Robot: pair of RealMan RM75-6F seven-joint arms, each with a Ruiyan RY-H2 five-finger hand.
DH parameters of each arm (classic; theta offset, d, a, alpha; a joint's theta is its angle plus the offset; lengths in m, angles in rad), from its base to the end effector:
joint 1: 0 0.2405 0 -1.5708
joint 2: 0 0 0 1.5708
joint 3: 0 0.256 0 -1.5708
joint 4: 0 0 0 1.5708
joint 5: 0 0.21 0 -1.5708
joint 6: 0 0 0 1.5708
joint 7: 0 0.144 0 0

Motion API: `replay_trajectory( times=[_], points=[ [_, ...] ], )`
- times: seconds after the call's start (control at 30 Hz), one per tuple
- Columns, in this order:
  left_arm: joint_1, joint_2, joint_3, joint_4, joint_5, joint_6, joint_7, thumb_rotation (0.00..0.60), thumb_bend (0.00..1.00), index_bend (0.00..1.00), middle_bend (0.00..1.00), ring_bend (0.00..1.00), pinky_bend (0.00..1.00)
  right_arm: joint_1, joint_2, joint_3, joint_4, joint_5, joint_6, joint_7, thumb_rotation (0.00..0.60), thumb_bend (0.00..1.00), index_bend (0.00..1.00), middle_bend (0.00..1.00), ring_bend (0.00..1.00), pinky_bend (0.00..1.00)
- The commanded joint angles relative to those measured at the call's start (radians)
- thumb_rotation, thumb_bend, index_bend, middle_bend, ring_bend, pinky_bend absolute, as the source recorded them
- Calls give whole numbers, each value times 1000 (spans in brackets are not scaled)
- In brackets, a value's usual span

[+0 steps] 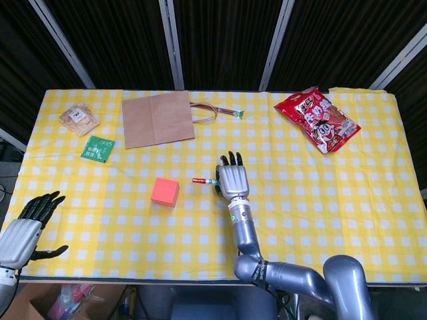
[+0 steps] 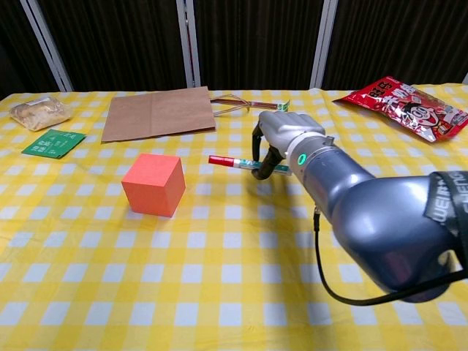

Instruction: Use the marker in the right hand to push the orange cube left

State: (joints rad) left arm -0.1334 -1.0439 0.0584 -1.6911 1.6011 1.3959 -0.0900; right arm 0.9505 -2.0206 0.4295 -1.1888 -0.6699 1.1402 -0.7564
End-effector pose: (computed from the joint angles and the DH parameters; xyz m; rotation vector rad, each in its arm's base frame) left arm -0.2945 0.1686 0.1448 -1.5713 -1.0561 -0.9190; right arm -0.0642 -0.3691 -0.0994 1.5728 -1.0636 0.8297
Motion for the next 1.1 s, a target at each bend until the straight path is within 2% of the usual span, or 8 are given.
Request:
replay_trajectory(
  times=[0.03,0.33,0.73,1.1],
  points=[
    [1,0,0,-1,0,1,1,600,0,0,0,0,0,-40,56,-23,-40,-5,12,-8,600,604,668,203,9,0],
    [2,-2,0,-2,1,3,9,600,0,0,0,0,0,-134,219,-83,-127,-13,-22,18,600,605,668,202,9,0],
    [3,-8,-3,-7,-13,-5,30,600,0,0,0,0,0,-189,383,-156,-137,-30,-137,63,600,605,668,202,9,0],
    [2,-11,-4,-8,-19,-9,39,600,0,0,0,0,0,-194,423,-196,-100,-31,-202,101,600,605,654,202,9,0]
  ],
)
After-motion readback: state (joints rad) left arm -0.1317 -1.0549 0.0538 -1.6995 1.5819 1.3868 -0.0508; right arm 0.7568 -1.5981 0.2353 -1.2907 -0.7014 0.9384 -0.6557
